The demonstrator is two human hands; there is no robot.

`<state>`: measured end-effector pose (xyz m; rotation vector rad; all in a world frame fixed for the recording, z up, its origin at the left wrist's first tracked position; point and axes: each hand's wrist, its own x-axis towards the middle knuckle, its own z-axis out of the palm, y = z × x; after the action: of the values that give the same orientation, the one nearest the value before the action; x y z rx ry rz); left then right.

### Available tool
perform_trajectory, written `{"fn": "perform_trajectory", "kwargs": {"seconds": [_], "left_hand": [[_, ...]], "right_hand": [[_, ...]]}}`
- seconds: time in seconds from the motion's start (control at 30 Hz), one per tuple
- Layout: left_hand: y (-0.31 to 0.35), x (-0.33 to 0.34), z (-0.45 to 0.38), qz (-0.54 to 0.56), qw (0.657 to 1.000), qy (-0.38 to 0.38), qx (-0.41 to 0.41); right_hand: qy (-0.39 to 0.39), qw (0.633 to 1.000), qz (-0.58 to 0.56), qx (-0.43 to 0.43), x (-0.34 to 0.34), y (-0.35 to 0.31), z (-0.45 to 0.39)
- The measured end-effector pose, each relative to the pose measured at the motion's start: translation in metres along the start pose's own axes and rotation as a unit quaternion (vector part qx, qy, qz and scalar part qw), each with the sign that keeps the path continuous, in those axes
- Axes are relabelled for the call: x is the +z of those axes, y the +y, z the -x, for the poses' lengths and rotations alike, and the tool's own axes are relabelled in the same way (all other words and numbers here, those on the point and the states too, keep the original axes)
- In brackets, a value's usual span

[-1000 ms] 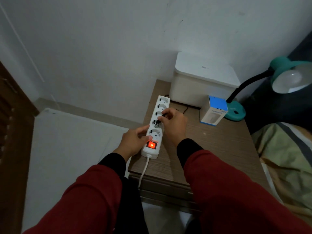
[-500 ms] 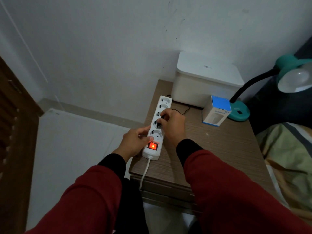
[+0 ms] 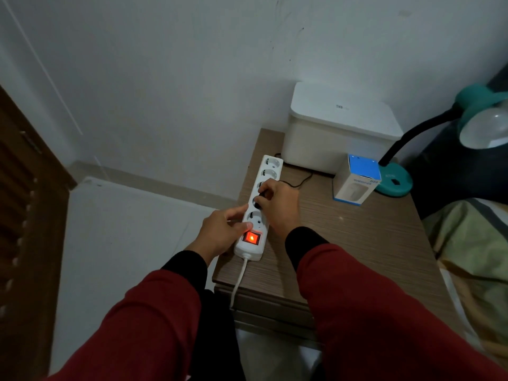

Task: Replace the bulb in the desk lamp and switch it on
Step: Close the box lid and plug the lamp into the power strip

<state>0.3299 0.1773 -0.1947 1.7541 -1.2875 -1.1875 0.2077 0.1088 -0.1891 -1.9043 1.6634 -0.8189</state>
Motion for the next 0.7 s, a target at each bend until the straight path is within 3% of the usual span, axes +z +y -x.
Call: {"fn": "perform_trajectory", "kwargs": {"seconds": [0.3,0.47,0.7], "left_hand": [[0.005,0.002,0.003,-0.016,1.000,0.012,-0.002],[0.013,0.005,0.008,-0.052,0.998,0.020,-0.014],[0.027,0.007,0.011,-0.213,0.977,-0.004,-0.016]], "right_hand": [[-0.037,0.999,0.002,0.010,-0.006,-0.002,0.001],[-0.132,0.984,0.123,-0.014,-0.023,-0.005,-0.004],[-0.246,0.931,0.265,-0.044,-0.059,-0.008,0.007]]}}
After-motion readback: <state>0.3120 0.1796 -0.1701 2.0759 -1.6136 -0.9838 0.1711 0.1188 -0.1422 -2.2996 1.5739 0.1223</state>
